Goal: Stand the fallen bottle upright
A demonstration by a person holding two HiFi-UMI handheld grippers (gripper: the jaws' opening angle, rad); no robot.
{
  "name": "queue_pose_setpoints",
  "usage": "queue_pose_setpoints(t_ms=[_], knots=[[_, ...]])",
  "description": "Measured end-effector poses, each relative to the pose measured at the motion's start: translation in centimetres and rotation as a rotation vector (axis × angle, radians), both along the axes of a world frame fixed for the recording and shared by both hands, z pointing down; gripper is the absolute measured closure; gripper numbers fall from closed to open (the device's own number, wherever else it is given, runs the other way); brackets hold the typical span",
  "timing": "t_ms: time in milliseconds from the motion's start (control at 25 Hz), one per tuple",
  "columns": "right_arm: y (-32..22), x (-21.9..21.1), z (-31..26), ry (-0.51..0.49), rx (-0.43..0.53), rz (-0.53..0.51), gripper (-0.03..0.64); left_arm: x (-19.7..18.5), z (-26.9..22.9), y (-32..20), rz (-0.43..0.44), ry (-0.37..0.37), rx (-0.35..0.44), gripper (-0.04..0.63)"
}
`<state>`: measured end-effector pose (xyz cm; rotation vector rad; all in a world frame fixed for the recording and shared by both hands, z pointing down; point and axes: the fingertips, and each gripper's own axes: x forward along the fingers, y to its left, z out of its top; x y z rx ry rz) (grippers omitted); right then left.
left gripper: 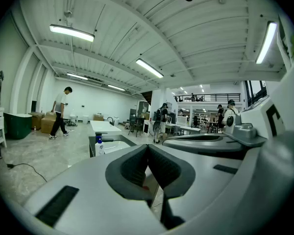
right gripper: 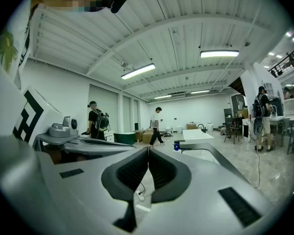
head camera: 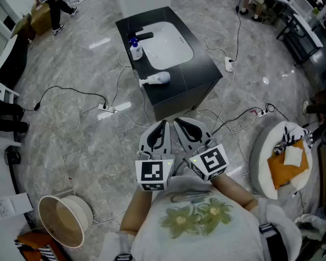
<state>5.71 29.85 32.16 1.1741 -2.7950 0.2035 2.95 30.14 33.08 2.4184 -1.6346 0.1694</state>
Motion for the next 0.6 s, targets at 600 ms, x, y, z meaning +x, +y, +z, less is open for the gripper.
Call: queue_pose_setpoints(t_ms=[600], knots=[[-0.8,-4.9,2.5,0.029,-0.023,0.078,0.574,-6.5,2.3,-2.1,0.08,0.008,-0.029,0.58]])
